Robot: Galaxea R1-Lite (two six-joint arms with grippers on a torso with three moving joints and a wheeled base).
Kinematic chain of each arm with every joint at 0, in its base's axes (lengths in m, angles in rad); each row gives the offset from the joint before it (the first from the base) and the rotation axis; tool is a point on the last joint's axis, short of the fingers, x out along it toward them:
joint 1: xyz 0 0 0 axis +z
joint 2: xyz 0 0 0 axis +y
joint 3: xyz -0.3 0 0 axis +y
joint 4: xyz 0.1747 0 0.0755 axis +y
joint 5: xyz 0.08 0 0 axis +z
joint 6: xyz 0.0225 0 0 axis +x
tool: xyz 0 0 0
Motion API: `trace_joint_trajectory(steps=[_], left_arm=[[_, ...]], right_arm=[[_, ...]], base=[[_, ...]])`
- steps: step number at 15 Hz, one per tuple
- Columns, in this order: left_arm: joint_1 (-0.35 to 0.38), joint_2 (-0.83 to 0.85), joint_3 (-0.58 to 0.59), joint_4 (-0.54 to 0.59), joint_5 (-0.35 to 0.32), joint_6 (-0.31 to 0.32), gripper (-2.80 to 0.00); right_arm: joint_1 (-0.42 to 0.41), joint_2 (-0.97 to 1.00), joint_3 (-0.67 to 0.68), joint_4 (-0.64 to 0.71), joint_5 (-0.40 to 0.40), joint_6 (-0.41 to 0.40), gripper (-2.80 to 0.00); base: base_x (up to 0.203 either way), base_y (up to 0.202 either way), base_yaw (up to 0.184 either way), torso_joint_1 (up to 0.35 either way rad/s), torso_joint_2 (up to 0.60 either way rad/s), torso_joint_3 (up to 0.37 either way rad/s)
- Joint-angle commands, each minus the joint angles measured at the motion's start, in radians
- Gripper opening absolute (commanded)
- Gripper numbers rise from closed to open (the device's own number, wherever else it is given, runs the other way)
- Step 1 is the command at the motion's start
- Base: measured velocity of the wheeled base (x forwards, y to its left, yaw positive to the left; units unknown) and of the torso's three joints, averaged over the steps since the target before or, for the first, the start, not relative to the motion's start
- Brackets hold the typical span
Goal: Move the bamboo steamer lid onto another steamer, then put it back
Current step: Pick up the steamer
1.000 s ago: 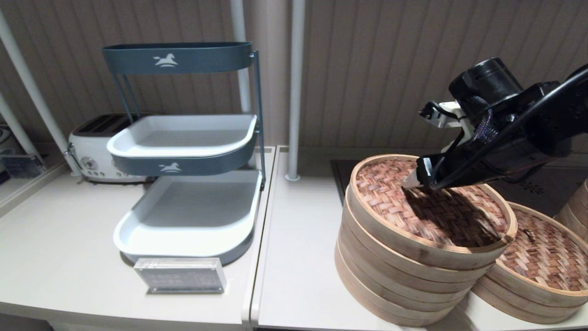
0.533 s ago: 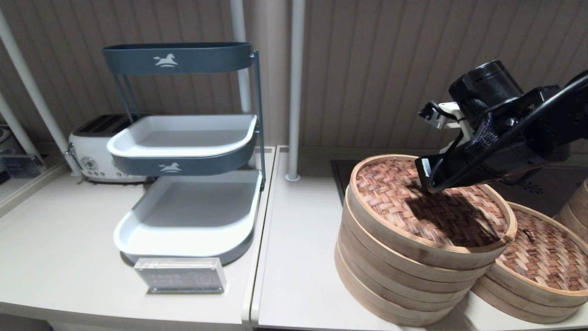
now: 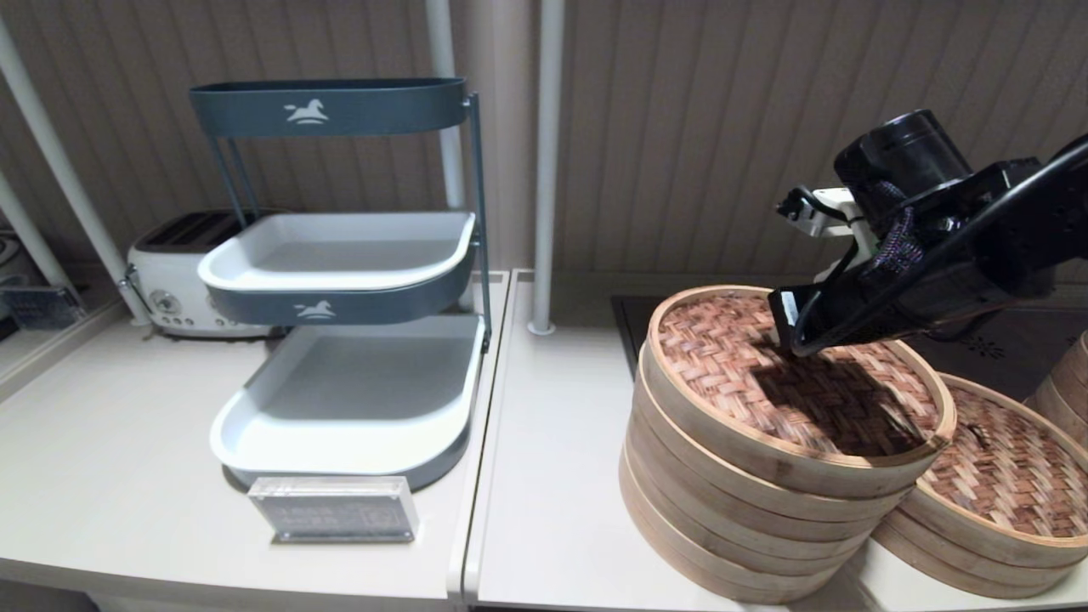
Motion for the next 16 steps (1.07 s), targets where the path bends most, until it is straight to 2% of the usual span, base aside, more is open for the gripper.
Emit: trace_joint_trajectory(steps=[1,10,16], left_arm=[[0.000,0.000,0.028,-0.001,0.000,0.000,-2.80],[0.000,0.000,0.028,-0.001,0.000,0.000,-2.80],[0.000,0.000,0.028,-0.001,0.000,0.000,-2.80]], right_arm=[[0.000,-0.022,-0.005,-0.012,-0.003,0.000,-2.80],[-0.003,-0.040,-0.046,-0.016,-0.010,-0.010,-2.80],[-0.051,-0.063,-0.069,-0.009,-0.010,-0.029,-2.80]], base=[[0.000,0.000,0.000,0.000,0.00,0.000],[0.000,0.000,0.000,0.000,0.00,0.000],[0.000,0.000,0.000,0.000,0.00,0.000]])
